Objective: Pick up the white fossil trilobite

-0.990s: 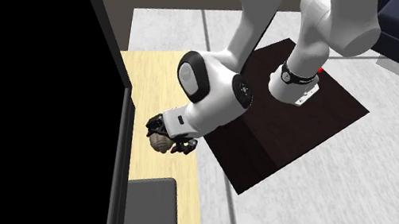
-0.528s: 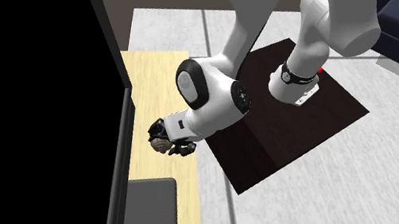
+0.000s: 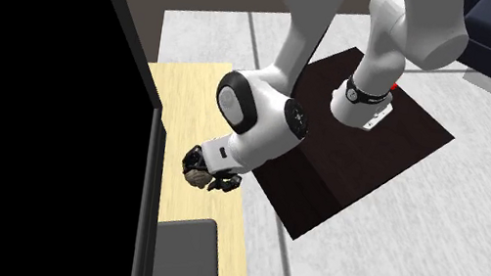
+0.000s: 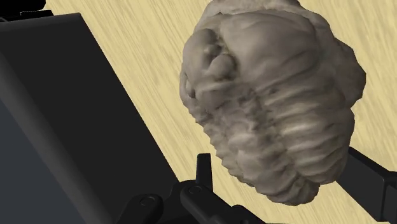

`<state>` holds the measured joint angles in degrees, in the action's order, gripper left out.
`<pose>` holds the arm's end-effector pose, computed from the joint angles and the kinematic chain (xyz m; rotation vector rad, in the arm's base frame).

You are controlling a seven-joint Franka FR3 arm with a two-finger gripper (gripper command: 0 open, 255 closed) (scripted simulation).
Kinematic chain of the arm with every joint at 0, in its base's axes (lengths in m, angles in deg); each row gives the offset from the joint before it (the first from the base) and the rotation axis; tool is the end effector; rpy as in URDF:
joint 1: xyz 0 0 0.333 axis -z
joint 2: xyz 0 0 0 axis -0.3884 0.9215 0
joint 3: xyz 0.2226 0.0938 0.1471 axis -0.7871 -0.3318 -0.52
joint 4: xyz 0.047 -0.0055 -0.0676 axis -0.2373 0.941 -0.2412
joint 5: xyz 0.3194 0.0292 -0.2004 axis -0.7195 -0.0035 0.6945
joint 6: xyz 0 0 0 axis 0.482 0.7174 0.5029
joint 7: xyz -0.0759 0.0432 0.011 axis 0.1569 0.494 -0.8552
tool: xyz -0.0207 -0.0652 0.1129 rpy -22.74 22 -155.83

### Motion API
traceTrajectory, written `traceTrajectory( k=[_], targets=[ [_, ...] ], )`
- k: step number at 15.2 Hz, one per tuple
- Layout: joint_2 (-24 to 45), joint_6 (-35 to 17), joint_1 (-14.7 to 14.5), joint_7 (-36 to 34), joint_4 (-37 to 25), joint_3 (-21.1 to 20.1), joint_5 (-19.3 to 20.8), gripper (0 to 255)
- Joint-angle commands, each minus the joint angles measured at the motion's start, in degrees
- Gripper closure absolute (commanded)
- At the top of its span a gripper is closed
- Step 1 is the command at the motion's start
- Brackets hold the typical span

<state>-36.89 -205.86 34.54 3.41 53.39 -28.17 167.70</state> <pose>0.4839 0.0477 0.1382 2.4835 0.9142 0.5453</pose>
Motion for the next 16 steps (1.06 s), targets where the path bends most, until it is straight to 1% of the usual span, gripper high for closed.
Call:
traceTrajectory(
  k=[1, 7, 14, 16],
  targets=[
    [-1.2, -0.3, 0.1, 1.8, 0.6, 0.1, -1.8, 255],
    [-6.1, -1.4, 0.5, 9.4, 2.9, -0.2, -9.6, 255],
    [-11.7, -2.1, 1.4, 19.6, 5.4, -1.0, -20.0, 255],
    [-11.8, -2.1, 1.4, 19.8, 5.5, -1.1, -20.3, 255]
  ],
)
